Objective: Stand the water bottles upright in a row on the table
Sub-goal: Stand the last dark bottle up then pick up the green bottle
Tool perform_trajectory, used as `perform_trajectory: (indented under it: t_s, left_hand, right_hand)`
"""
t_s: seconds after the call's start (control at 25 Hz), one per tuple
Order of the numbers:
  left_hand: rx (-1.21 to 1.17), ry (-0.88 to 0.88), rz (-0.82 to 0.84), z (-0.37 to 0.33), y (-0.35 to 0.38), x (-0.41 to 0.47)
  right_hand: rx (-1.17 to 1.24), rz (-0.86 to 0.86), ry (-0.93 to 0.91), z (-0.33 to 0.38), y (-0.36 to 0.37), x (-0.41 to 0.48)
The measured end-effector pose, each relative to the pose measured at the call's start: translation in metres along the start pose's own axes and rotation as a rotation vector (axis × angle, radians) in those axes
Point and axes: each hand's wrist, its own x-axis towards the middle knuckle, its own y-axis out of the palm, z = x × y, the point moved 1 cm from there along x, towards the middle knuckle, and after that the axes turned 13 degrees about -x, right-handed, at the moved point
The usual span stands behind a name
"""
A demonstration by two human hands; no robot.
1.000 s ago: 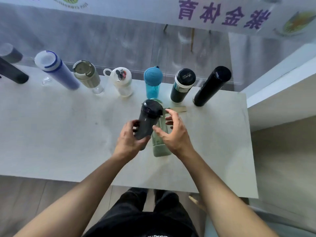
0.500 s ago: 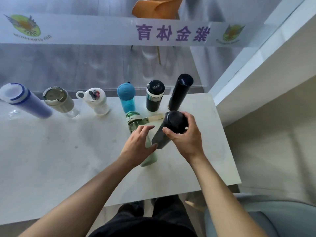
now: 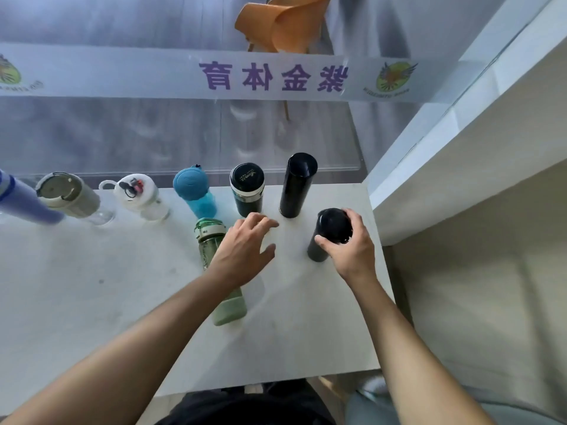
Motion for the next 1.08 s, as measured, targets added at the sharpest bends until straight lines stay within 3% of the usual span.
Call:
perform_trajectory:
  t_s: [0.36,0.56,1.08]
  left_hand:
    - [0.059,0.032,-0.284,-0.055,-0.003,0.109]
    - [0.026,-0.064,-0.181,-0.055,0.004,0.132]
    - [-0.055,-0.019,-0.197,-0.045,0.010,0.135]
  right_hand:
    - [0.061,0.069,-0.064,-0.009,-0.010,0.097]
    - [0.057,0.100,-0.101,-0.009,-0.011,0.120]
    - [0.034,0.074,-0.129,-0.008,-0.010,0.132]
